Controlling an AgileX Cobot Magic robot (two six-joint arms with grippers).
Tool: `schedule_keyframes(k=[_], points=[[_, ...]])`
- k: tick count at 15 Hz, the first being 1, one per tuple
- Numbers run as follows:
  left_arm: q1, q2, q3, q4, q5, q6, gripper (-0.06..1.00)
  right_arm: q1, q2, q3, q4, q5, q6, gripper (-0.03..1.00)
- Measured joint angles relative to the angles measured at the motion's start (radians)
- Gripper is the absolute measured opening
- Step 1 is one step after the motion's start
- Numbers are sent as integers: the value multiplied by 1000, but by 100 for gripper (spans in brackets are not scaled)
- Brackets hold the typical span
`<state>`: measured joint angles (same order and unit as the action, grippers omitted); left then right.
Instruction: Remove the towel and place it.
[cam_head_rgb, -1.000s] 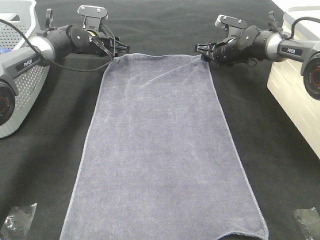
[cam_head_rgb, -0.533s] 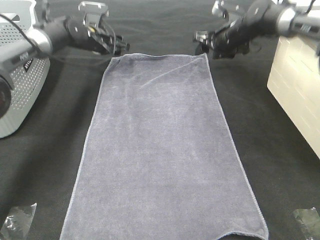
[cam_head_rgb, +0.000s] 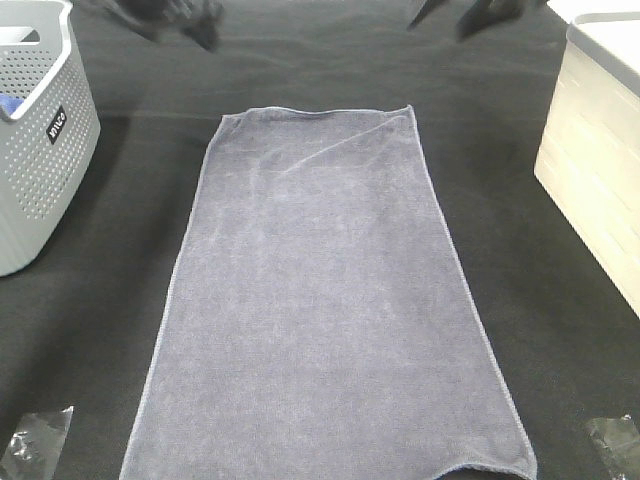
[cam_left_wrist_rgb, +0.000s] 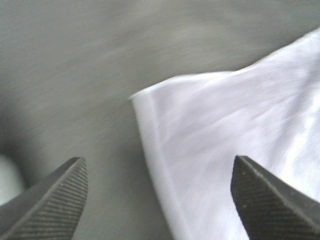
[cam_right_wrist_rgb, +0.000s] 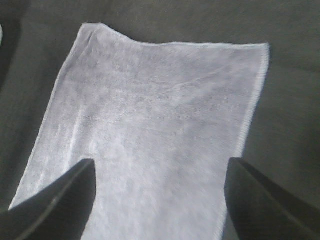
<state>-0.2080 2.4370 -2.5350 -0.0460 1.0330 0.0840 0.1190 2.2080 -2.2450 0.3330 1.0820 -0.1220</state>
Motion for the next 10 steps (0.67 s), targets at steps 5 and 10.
schedule_keyframes(k=[5, 10], points=[[176, -158, -1, 32, 172, -51, 79, -109, -125, -1, -67, 125, 89, 71], [305, -279, 75, -2, 179, -52, 79, -129, -238, 95, -107, 133, 89, 71]])
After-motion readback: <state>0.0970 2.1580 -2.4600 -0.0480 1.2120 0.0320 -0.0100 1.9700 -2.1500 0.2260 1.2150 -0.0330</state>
